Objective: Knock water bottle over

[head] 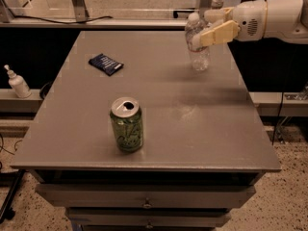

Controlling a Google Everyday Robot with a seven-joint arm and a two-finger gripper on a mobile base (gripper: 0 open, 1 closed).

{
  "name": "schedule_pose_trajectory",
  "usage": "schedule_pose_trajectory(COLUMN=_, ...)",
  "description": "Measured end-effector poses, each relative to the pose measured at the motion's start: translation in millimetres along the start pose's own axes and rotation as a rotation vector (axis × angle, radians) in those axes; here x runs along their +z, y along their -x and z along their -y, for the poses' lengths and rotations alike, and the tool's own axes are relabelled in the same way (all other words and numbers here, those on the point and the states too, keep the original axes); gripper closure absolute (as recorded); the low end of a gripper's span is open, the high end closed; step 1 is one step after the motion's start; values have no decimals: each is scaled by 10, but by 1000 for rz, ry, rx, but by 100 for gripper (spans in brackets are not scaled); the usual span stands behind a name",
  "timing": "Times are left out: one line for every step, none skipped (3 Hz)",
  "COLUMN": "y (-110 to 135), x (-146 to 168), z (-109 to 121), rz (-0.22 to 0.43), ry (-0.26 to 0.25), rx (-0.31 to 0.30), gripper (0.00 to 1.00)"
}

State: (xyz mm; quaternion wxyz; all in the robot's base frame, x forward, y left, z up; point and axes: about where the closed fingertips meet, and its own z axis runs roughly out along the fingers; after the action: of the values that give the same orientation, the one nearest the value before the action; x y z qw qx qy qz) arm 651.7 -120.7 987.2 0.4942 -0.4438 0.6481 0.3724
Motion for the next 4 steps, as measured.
schedule_pose_trajectory(y=50, x=74, z=-443, rz=39, ry=100, rx=44, gripper=0)
schedule_pose_trajectory(y=61, x=98, z=-732, rz=52, ry=159, rx=71, gripper=0)
schedule_pose_trajectory(y=38, x=82, z=-868, rz=56, ry=183, rx=90, gripper=0)
schedule_pose_trajectory(y=1, x=39, z=-907, rz=54, ry=182, rx=103, gripper=0)
